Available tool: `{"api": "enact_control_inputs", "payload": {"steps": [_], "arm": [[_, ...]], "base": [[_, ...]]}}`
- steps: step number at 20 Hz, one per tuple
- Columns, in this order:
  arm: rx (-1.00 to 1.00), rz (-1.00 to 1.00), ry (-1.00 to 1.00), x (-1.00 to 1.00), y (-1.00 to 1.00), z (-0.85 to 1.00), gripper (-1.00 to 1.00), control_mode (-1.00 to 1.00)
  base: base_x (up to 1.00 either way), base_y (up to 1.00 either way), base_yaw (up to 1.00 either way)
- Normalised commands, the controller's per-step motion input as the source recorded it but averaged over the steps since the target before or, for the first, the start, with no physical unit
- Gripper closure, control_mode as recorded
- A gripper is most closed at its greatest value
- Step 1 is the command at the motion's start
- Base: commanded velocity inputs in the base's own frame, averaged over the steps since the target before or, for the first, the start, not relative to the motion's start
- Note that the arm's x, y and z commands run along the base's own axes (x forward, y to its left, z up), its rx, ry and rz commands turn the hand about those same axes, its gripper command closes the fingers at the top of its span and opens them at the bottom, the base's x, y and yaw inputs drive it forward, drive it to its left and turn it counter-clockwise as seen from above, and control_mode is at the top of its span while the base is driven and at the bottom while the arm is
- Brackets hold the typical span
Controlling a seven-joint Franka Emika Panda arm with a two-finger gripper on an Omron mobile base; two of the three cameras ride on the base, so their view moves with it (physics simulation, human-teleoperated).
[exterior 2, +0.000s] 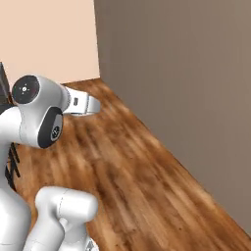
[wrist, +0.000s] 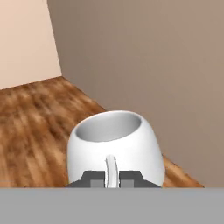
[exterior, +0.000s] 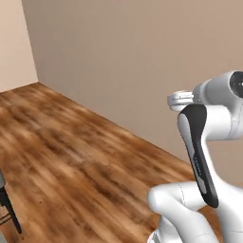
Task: There is a tray on the dining counter. Grab the cup, mug, and pitcher and place them on the tray. The pitcher may be placed next to the tray if it cannot fit the tray.
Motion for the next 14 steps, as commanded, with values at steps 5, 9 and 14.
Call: {"api": "enact_control_inputs", "payload": {"steps": [5, 9, 14], "arm": [[0.00, 0.00, 0.00, 0.00, 0.00, 0.00, 1.00, 1.00], [0.00, 0.00, 0.00, 0.00, 0.00, 0.00, 1.00, 1.00], [0.00, 0.00, 0.00, 0.00, 0.00, 0.00, 1.00, 1.00]], "base": [[1.00, 0.00, 0.56], [1.00, 0.00, 0.56], [1.00, -0.21, 0.50]]}}
